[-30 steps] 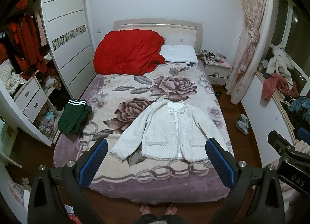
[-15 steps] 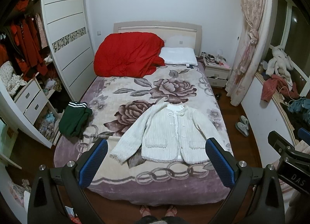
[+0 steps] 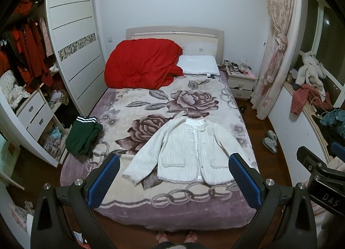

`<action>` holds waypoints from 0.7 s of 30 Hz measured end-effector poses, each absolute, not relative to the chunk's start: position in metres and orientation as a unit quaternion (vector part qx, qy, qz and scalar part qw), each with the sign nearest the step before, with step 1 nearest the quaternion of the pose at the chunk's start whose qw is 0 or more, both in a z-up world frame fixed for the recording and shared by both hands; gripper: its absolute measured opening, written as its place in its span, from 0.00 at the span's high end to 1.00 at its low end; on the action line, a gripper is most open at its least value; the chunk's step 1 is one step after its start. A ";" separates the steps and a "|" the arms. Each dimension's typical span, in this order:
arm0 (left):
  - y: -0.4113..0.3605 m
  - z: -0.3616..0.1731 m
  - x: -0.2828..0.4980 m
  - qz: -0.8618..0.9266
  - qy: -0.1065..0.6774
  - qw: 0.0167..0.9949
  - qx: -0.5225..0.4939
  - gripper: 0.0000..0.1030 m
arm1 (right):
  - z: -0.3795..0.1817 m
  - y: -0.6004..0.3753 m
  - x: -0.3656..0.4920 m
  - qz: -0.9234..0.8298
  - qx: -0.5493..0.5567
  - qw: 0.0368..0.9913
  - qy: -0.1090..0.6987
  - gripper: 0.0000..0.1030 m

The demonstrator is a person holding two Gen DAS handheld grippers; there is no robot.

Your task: Fold large clothes

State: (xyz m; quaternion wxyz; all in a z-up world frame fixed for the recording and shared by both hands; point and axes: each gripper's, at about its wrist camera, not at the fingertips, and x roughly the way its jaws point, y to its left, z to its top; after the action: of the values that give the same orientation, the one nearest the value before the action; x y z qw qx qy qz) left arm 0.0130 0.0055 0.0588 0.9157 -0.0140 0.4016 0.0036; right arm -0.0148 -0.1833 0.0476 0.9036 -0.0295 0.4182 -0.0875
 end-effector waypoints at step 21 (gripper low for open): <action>0.009 0.045 0.044 -0.015 0.396 0.918 -0.008 0.00 | 0.049 -0.186 -0.011 -0.100 -0.025 0.902 0.420 0.00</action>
State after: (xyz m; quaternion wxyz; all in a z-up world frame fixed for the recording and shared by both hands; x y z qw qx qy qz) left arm 0.0436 0.0087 0.0454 0.9180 -0.0084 0.3961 -0.0154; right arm -0.0114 -0.1857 0.0489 0.9015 -0.0254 0.4202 -0.0999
